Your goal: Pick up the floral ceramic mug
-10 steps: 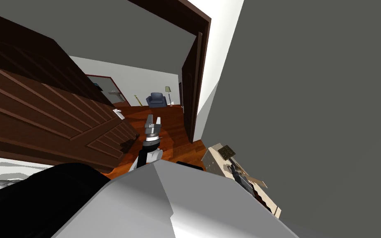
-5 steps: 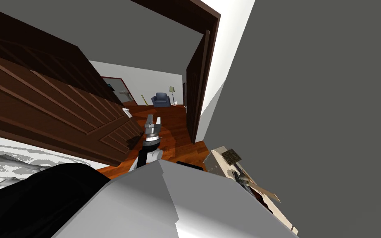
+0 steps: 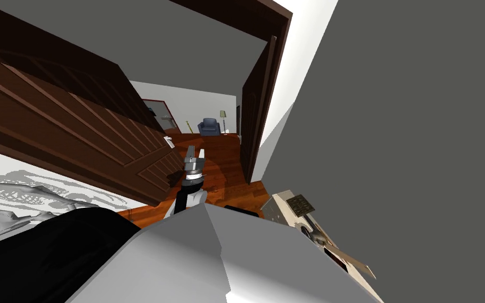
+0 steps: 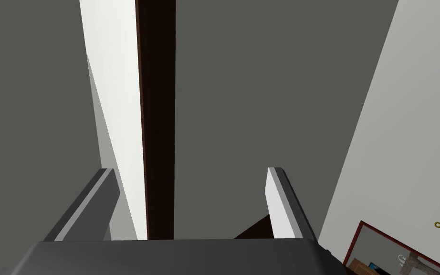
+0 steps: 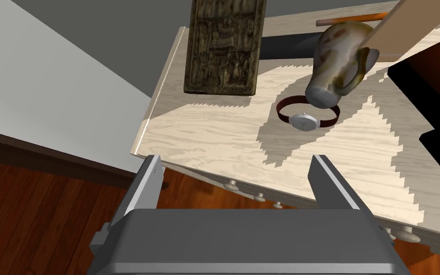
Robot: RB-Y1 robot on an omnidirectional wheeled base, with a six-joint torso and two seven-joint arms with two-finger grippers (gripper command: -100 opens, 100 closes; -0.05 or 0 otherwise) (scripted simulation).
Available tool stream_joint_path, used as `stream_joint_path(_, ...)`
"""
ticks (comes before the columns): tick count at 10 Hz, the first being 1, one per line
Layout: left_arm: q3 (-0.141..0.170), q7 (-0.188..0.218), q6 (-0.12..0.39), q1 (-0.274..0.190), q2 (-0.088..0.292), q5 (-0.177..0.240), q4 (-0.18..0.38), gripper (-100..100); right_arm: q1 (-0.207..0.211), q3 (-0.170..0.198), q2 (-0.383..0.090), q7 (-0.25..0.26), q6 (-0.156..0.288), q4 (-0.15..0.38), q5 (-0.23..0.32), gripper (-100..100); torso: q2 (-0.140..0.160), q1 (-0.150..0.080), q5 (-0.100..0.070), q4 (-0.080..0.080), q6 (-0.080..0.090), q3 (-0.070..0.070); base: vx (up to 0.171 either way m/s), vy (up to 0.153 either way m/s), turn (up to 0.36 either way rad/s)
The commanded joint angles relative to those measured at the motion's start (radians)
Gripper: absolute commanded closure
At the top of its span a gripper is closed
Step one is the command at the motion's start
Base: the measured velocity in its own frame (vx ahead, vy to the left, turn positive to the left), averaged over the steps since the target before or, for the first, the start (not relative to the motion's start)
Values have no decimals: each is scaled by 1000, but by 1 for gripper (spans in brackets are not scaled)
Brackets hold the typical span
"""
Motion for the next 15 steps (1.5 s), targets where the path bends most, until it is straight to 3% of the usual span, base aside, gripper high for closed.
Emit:
stream_joint_path(1,0,0,0,0,0,0,0,0,-2,3,-13,-41,-7,10,-3,-100,0,0,0,0,0,0,4,4,-14)
stream_joint_path(2,0,0,0,0,0,0,0,0,20,0,-27,-74,16,45,-40,-100,1,-1,0,0,0,0,23,29,219)
stream_joint_path(4,0,0,0,0,0,0,0,0,20,0,-27,-117,16,45,-40,-100,0,1,0,0,0,0,22,23,82)
stream_joint_path(5,0,0,0,0,0,0,0,0,41,-3,-41,-149,40,79,-75,-100,0,0,0,0,0,0,18,35,252)
stream_joint_path(8,0,0,0,0,0,0,0,0,41,-3,-41,-191,40,79,-75,-100,0,0,0,0,0,0,16,13,28)
stream_joint_path(11,0,0,0,0,0,0,0,0,81,-10,-69,-295,87,144,-139,-100,0,0,0,0,0,0,32,23,191)
stream_joint_path(15,0,0,0,0,0,0,0,0,100,-13,-83,-382,110,174,-168,-100,0,0,0,0,-1,0,27,19,108)
